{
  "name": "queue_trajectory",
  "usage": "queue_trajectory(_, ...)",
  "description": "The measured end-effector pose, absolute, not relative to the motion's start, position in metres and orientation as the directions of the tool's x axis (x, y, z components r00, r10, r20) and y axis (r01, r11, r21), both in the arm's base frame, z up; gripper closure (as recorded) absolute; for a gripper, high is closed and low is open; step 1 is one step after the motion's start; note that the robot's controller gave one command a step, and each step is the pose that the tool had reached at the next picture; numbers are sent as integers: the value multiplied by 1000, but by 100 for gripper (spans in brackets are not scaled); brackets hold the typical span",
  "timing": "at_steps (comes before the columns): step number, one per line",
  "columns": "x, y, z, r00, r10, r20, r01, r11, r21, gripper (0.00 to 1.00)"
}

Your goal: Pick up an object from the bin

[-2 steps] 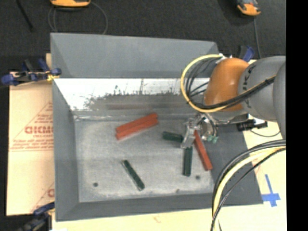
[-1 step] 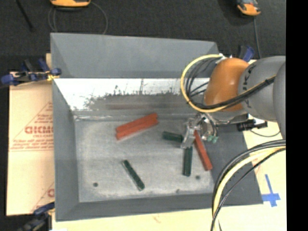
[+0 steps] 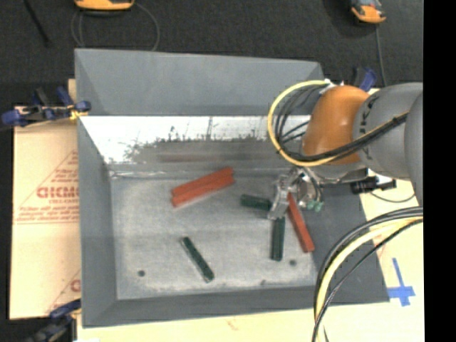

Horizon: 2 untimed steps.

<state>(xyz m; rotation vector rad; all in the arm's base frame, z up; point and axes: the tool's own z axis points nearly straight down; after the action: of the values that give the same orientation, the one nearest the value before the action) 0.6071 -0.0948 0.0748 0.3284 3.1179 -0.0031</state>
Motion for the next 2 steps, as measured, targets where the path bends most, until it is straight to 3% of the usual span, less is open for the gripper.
queue_trajectory(2,606,-95,96,-978,208,-1,208,978,-1,100)
